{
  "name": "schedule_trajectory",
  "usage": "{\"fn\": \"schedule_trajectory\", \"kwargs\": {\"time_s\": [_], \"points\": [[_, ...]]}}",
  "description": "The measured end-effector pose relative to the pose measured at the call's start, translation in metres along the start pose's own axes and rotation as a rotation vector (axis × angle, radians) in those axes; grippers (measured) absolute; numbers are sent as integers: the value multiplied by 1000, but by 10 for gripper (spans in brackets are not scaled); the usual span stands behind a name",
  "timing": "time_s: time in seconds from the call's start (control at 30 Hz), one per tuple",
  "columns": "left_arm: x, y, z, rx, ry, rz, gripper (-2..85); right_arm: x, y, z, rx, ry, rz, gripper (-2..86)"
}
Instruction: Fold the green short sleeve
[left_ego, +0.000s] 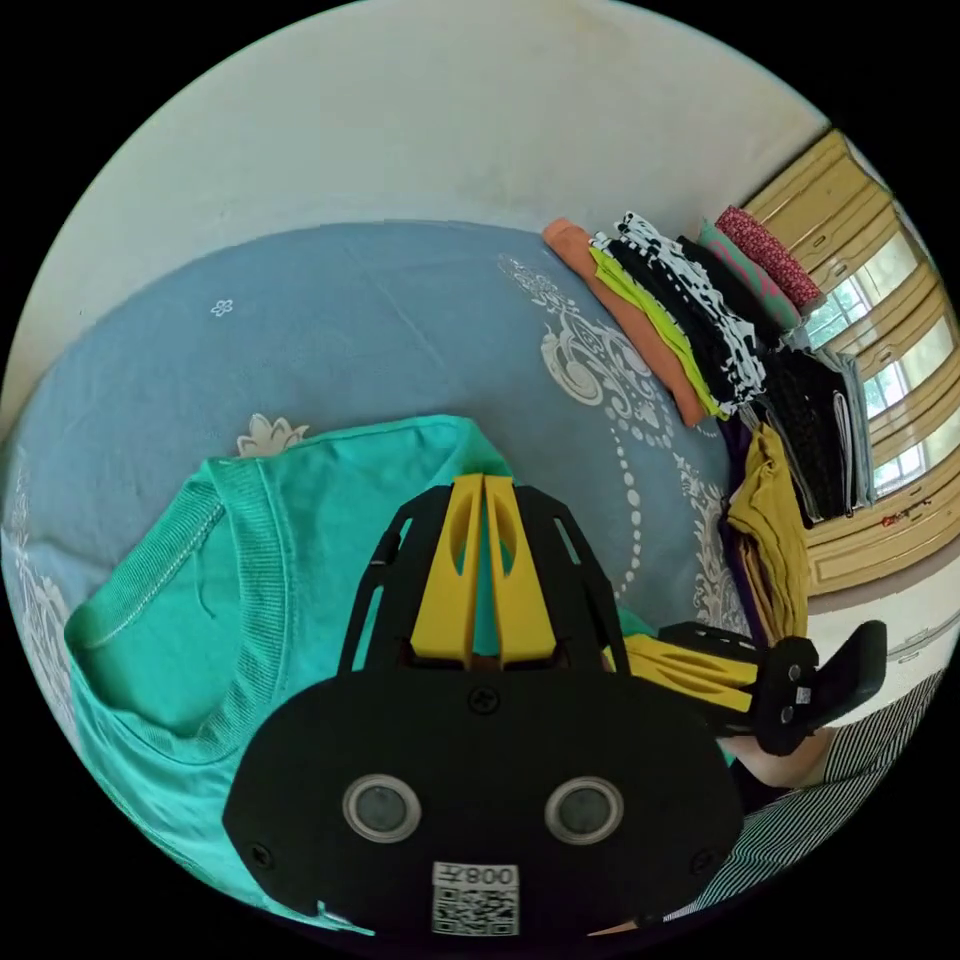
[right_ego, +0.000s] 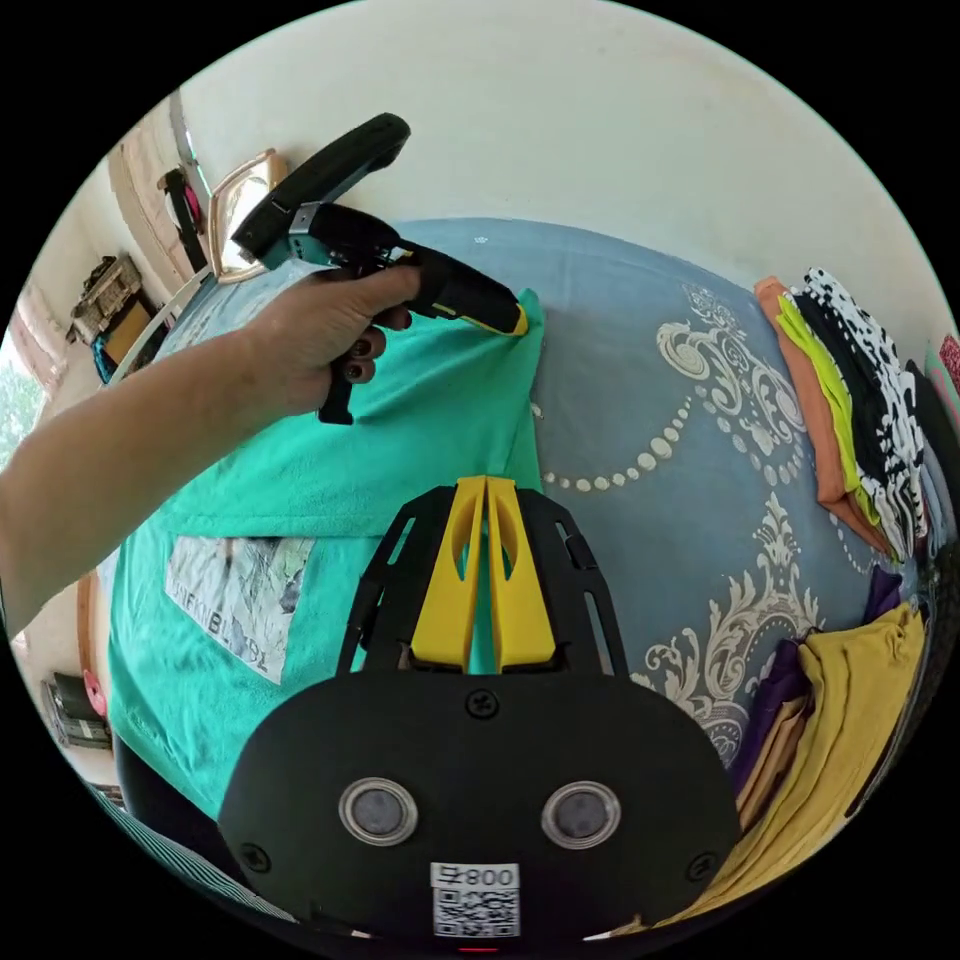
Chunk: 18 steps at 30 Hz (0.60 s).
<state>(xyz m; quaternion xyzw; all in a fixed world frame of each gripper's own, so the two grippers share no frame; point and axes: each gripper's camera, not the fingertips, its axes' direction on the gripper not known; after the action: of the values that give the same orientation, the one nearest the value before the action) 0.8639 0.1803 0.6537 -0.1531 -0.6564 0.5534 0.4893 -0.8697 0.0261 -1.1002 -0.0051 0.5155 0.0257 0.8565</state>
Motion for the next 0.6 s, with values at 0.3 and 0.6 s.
{"fn": "schedule_trajectory", "kwargs": {"time_s": [0.3, 0.6], "points": [[-2, -10, -5, 87, -21, -21, 2, 59, 17, 0, 34, -87, 63, 0], [-19, 1, 5, 30, -43, -5, 1, 73, 12, 8, 22, -83, 52, 1]]}}
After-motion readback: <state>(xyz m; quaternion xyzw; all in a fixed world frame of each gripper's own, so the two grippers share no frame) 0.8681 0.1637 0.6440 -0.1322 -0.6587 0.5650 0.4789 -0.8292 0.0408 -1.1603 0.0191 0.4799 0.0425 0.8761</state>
